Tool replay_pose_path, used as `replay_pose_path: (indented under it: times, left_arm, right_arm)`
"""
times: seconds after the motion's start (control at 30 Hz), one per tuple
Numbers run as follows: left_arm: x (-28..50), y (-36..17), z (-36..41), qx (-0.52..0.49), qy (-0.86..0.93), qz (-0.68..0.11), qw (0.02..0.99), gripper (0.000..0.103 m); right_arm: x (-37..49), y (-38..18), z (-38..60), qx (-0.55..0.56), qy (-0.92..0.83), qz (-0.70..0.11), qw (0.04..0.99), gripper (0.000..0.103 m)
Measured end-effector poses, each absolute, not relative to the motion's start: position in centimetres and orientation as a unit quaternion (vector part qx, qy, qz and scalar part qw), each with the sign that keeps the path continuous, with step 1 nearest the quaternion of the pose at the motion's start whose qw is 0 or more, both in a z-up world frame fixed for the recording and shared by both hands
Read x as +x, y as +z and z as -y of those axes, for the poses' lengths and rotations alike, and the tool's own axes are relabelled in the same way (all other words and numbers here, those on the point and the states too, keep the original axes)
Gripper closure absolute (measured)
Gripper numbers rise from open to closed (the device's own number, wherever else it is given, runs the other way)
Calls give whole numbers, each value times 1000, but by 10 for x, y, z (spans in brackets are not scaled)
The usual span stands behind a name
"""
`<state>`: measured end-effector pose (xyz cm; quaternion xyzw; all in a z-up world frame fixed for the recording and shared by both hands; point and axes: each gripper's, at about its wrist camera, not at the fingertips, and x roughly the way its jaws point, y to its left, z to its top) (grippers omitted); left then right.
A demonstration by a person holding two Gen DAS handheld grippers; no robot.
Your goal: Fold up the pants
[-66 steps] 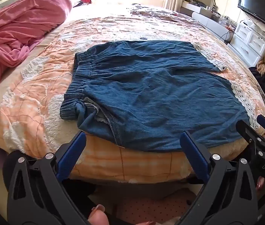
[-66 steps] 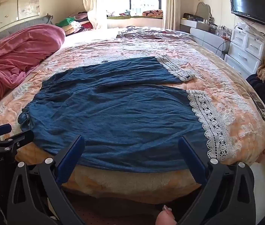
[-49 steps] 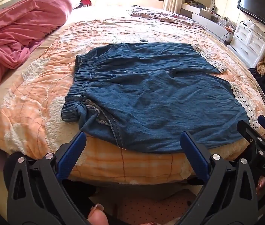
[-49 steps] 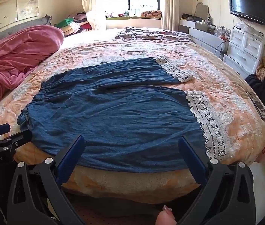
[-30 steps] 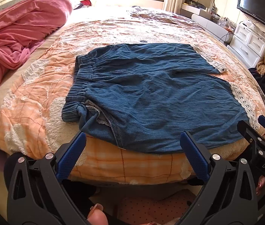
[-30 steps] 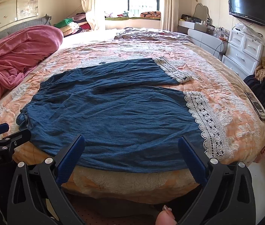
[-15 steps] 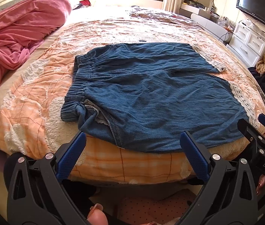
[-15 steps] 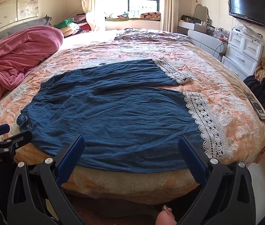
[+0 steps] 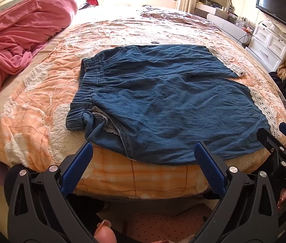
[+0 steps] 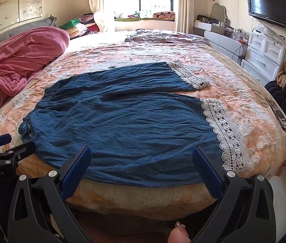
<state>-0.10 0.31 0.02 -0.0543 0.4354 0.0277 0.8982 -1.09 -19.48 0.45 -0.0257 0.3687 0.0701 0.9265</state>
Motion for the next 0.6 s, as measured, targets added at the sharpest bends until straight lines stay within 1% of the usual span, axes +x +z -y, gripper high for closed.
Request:
replay_pose_path:
  times: [0.33,0.6]
  left_arm:
    - [11,-4,-15,-58,32,-441,895,9]
    - [54,1,-68,-88,47,-435,895,9]
  right_arm:
    - [11,4,185,-29,116,-375,919,4]
    - [70,15,147,-60,215,-379,898,4]
